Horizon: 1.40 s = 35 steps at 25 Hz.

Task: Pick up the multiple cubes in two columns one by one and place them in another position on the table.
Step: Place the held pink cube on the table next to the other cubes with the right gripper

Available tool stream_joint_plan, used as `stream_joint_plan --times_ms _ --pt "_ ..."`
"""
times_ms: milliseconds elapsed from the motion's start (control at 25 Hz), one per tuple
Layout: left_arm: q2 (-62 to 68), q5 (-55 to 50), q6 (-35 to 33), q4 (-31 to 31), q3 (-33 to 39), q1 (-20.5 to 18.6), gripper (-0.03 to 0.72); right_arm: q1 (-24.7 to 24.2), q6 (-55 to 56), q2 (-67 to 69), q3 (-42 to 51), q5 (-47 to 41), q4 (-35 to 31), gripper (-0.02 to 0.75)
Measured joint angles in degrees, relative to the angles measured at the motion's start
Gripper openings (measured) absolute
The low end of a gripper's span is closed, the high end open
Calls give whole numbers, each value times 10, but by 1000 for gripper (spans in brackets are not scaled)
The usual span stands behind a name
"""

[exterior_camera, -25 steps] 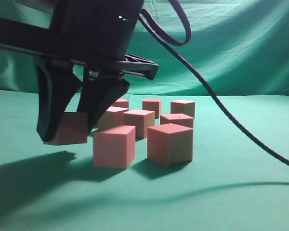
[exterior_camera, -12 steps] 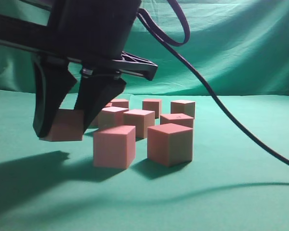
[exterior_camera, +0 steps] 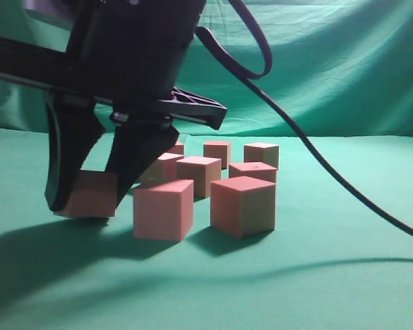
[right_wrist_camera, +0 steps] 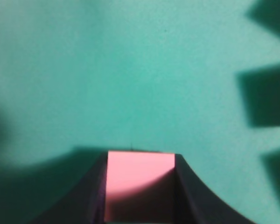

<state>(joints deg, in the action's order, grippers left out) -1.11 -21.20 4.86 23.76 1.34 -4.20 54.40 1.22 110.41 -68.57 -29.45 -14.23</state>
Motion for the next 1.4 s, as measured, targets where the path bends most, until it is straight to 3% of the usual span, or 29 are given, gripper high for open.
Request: stream_joint_plan --times_ms 480,720,960,1040,1080,1400 --pt "0 0 0 0 0 0 0 0 -52 4 -32 -33 -1 255" --pt "0 0 0 0 0 0 0 0 -53 4 -87 -97 -1 514" --pt "0 0 0 0 0 0 0 0 -53 4 -93 -142 1 510" --pt "0 0 0 0 0 0 0 0 -53 4 -93 -142 5 510" --pt "0 0 0 0 0 0 0 0 -53 4 -93 -142 13 470" --pt "0 0 0 0 0 0 0 0 -52 23 -95 -128 21 469"
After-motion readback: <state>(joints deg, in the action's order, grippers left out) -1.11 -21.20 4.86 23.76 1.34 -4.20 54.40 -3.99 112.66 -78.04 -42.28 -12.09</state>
